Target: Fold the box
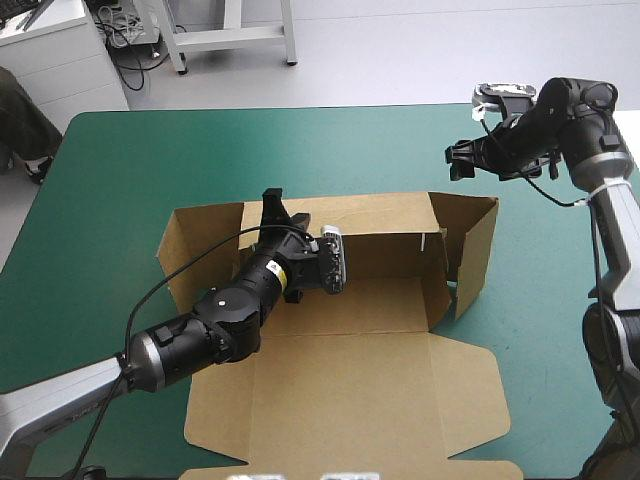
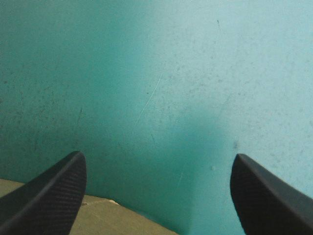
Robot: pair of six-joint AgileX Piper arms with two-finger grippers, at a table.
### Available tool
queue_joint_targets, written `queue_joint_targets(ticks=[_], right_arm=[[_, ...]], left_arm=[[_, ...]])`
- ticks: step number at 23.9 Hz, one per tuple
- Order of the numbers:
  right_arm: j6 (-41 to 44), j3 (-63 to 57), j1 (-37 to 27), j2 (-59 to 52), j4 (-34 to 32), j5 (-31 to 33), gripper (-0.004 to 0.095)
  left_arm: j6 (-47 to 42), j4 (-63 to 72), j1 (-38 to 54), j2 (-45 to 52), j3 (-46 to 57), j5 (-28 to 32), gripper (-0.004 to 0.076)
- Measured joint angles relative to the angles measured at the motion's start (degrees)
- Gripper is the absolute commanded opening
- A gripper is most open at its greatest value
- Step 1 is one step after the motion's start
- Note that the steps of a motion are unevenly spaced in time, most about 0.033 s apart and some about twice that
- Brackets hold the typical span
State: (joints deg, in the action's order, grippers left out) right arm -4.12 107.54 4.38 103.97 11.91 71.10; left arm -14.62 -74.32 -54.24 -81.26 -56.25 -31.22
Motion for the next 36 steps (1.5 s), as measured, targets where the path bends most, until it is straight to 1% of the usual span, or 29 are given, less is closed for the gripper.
queue_joint_targets(ticks=[9,16,19,21,22,23,24,26,31,33,36], right_arm=[[-2.8,-9.8,0.0,-5.4,0.6,-0.1,0.0734],[-6.2,-18.2,0.0,-12.4,0.3,-0.2,0.0734],[-8.6,-23.0,0.0,-15.8,1.0,-1.7,0.0734],[-12.0,-28.7,0.0,-19.7,2.5,-5.6,0.0734],[-14.3,-32.6,0.0,-22.1,3.5,-8.7,0.0734],[-15.4,-34.1,0.0,-23.2,4.2,-10.0,0.0734],[-18.4,-37.6,0.0,-25.8,5.8,-12.9,0.0734],[-22.4,-41.8,0.0,-28.9,8.2,-16.1,0.0734],[-30.2,-47.8,0.0,-31.1,13.7,-18.2,0.0734],[-32.6,-49.4,0.0,-31.1,16.1,-18.2,0.0734],[-34.8,-50.2,0.0,-31.1,17.5,-17.4,0.0734]], left_arm=[[-0.4,-0.1,-0.1,0.0,0.0,-0.5,-0.0032],[-0.6,-0.2,-0.2,-0.1,0.0,-0.7,-0.0032],[-0.7,-0.2,-0.2,-0.1,0.0,-0.9,-0.0032],[-0.7,-0.2,-0.2,-0.1,0.0,-0.9,-0.0032],[-0.7,-0.2,-0.2,-0.1,0.0,-1.0,-0.0032],[-0.7,-0.2,-0.2,-0.1,0.0,-1.0,-0.0032],[-0.7,-0.2,-0.2,-0.1,0.0,-1.0,-0.0032],[-0.7,-0.2,-0.2,-0.1,0.0,-1.0,-0.0032],[-0.8,-0.2,-0.2,-0.1,0.0,-1.0,-0.0032],[-0.8,-0.2,-0.2,-0.1,0.0,-1.0,-0.0032],[-0.8,-0.2,-0.2,-0.1,0.0,-1.0,-0.0032]])
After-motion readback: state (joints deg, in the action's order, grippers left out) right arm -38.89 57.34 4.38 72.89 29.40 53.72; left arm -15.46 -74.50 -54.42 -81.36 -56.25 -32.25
